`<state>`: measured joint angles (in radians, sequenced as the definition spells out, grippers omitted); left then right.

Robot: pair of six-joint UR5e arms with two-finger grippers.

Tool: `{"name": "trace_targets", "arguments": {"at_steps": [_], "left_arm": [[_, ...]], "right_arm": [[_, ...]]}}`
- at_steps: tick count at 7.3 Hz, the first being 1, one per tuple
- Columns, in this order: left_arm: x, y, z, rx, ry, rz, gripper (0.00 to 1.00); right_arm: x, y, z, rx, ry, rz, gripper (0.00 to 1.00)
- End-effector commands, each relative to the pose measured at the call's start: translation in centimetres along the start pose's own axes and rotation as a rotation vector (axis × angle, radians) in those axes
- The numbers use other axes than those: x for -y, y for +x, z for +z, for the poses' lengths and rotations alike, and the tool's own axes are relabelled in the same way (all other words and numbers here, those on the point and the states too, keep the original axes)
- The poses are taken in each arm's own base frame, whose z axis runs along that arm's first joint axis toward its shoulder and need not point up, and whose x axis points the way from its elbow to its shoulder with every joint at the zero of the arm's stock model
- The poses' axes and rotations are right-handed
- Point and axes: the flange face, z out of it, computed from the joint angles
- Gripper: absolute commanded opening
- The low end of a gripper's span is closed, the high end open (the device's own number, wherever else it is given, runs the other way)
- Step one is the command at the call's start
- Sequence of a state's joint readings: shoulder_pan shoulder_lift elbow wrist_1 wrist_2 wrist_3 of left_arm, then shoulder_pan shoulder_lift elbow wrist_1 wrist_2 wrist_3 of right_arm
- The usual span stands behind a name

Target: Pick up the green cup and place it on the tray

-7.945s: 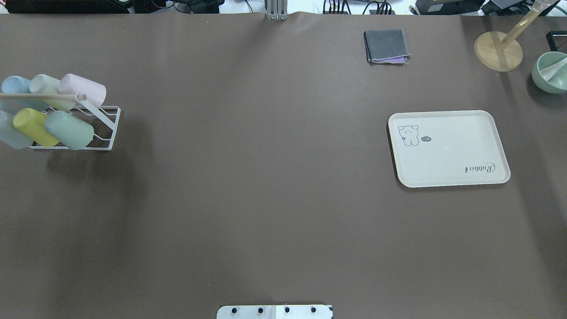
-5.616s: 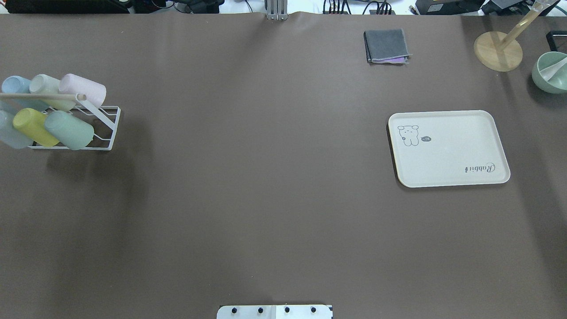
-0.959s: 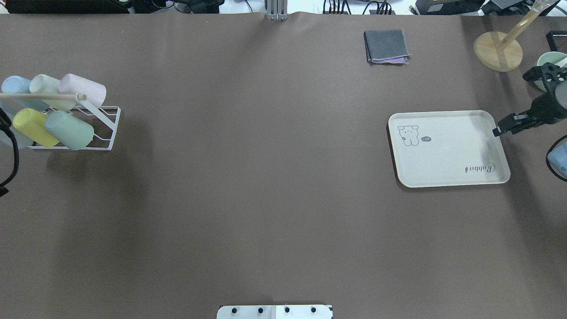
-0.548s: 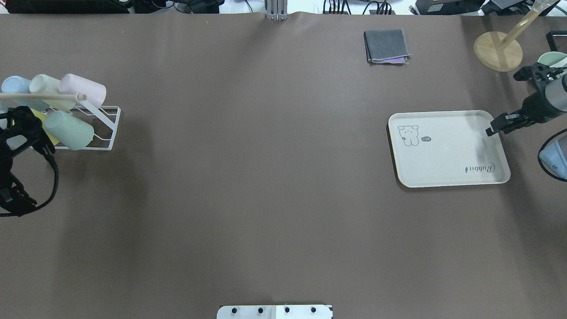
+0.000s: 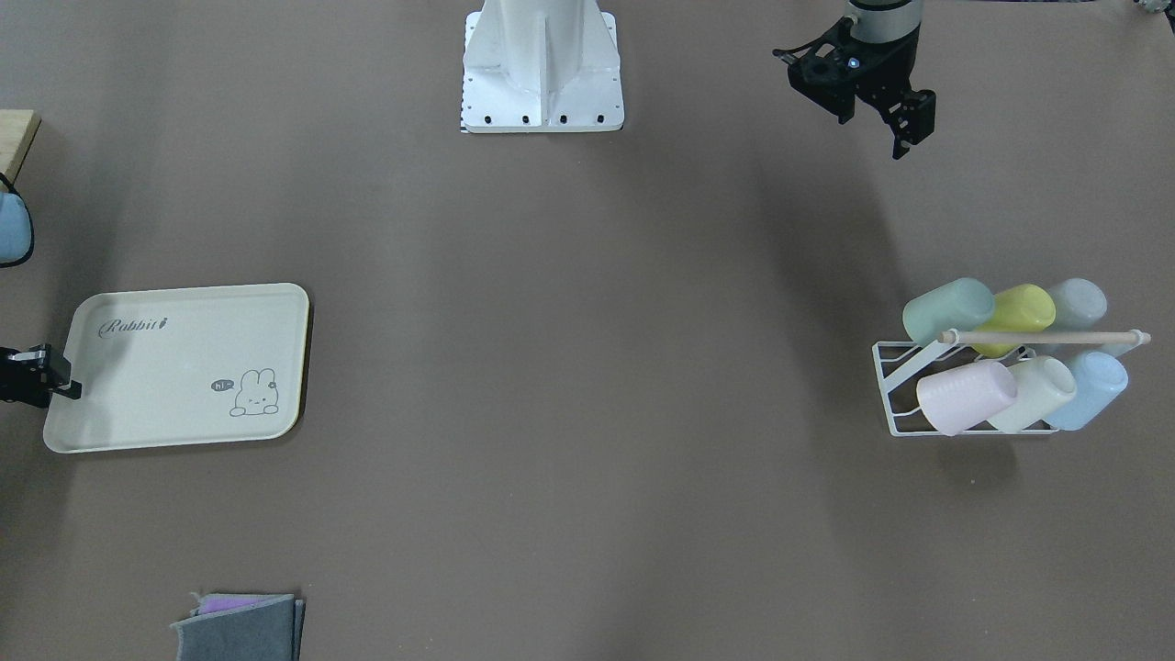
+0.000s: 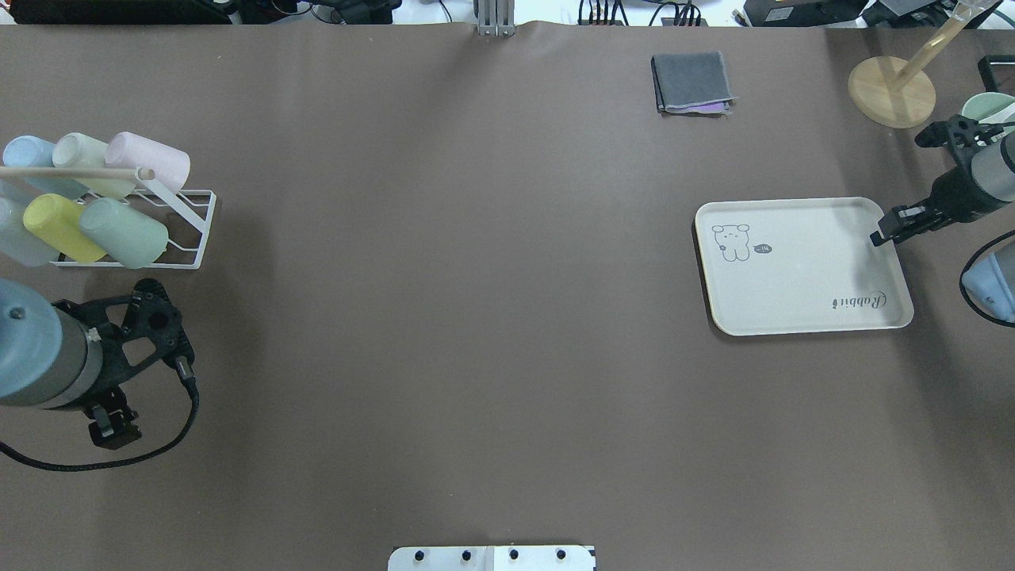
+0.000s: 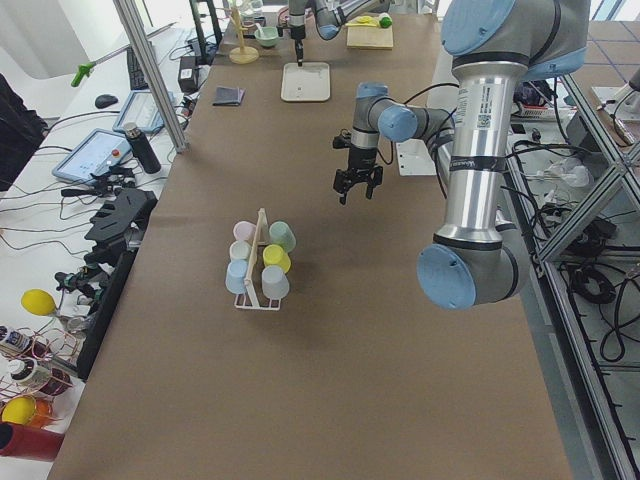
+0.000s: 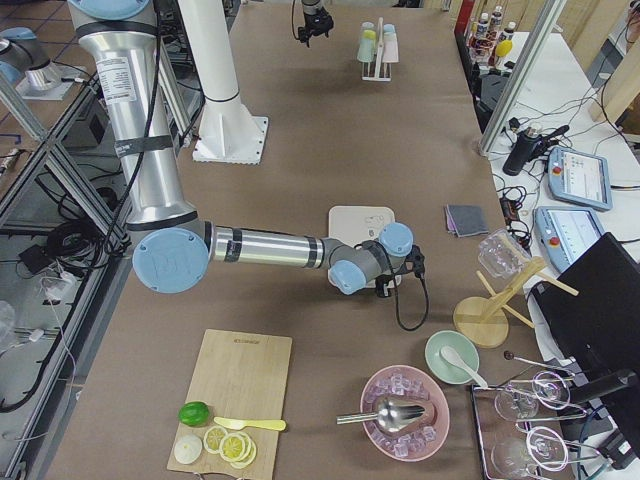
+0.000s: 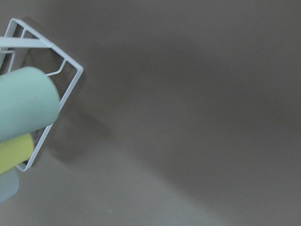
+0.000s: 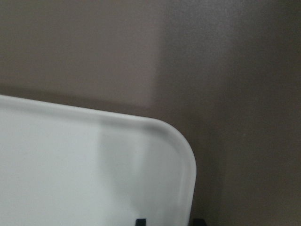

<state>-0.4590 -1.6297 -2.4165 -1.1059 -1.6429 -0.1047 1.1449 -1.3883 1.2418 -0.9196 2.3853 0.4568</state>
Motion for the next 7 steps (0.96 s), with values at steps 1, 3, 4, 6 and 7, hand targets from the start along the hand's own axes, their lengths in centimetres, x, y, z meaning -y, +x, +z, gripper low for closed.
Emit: {"name": "trace_targets", "arguments": {"at_steps": [1, 3, 4, 6, 7], "left_arm": [[-0.4, 5.5, 2.4, 0.192, -0.018, 0.192, 0.98], [-4.4, 6.7, 6.5, 0.504, -0.025, 0.380, 0.98], [-5.5, 7.4, 7.3, 0.685, -0.028, 0.552, 0.98], [-6.0, 8.1, 8.4, 0.849, -0.113, 0.874, 0.98], [-6.7, 7.8, 10.5, 0.896, -0.164, 0.911, 0.98]], "right_arm": [[0.0, 0.0, 0.0, 0.000, 0.000, -0.002, 0.25], [0.0, 0.0, 0.1, 0.000, -0.003, -0.001, 0.25], [0.0, -0.2, 0.3, 0.000, -0.005, -0.003, 0.25], [0.2, -0.3, 0.4, 0.001, -0.006, -0.006, 0.25], [0.2, -0.3, 0.4, 0.001, -0.006, -0.006, 0.25]]}}
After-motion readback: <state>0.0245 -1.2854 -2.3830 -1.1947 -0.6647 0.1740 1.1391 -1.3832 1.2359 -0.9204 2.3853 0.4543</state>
